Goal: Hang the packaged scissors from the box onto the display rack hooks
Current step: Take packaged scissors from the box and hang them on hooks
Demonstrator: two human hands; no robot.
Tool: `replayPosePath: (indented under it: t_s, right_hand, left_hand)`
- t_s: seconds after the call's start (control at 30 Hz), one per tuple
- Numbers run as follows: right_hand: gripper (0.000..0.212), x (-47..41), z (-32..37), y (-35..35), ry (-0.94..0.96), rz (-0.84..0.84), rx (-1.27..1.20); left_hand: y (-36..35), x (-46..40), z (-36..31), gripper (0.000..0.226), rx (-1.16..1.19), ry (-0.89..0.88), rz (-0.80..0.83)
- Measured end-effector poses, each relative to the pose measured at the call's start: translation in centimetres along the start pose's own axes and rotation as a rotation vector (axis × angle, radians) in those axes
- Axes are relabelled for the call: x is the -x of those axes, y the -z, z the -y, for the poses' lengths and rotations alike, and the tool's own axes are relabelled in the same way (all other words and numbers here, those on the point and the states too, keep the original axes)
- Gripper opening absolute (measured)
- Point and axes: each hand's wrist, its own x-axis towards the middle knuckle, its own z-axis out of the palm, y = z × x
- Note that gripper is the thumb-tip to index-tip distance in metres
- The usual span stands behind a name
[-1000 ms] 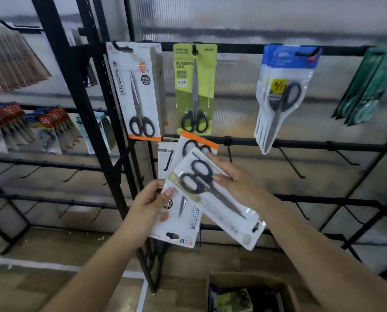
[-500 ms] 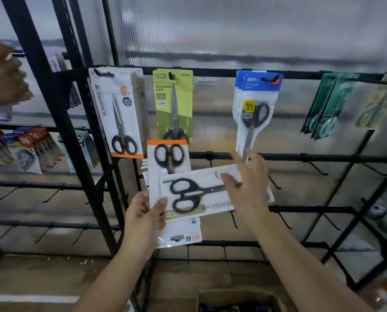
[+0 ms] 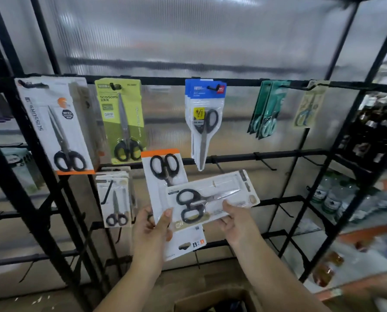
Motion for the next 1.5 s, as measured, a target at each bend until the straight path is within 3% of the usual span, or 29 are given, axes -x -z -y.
replayPosePath:
  t_s: [0.13, 0.37, 0.57, 0.77, 0.97, 1.23, 1.33, 1.5]
  right_hand:
    - [0.041, -0.3, 3.4, 2.6, 0.204, -0.066, 0.039]
    - [0.027, 0.2, 6.1, 5.5, 0.358, -0.144, 0.050]
    - [0.025, -0.5, 3.6, 5.7, 0.387, -0.137, 0.187]
    - [0.020, -1.7, -0.7, 2.4, 0.290, -0.113, 0.407]
    - [0.017, -1.4, -5.4, -2.8, 0.136, 0.124, 0.746]
    - [0.022, -1.2, -11.7, -9.3, 0.045, 0.403, 1.046]
    - [0.036, -1.3, -13.3, -11.0, 0.035, 0.452, 1.129]
    - [0.028, -2.4, -14.9, -12.2, 0.062, 0.456, 1.156]
  left_hand:
    - [-1.6, -0.3, 1.0, 0.007, -0.041, 0.092, 0.060]
    - [-3.1, -0.5, 2.2, 0.010, -0.086, 0.149, 0.097]
    - [-0.1, -0.7, 2.4, 0.008, -0.164, 0.190, 0.087]
    - [6.1, -0.3, 1.8, 0.007, -0.251, 0.169, -0.084]
    - [11.5, 1.3, 0.6, 0.008, -0.317, 0.127, -0.294]
    - [16.5, 1.1, -2.0, 0.017, -0.341, -0.015, -0.412]
    - [18.0, 0.8, -2.3, 0.016, -0.348, -0.036, -0.440]
    - [19.5, 0.1, -2.2, 0.011, -0.328, -0.024, -0.450]
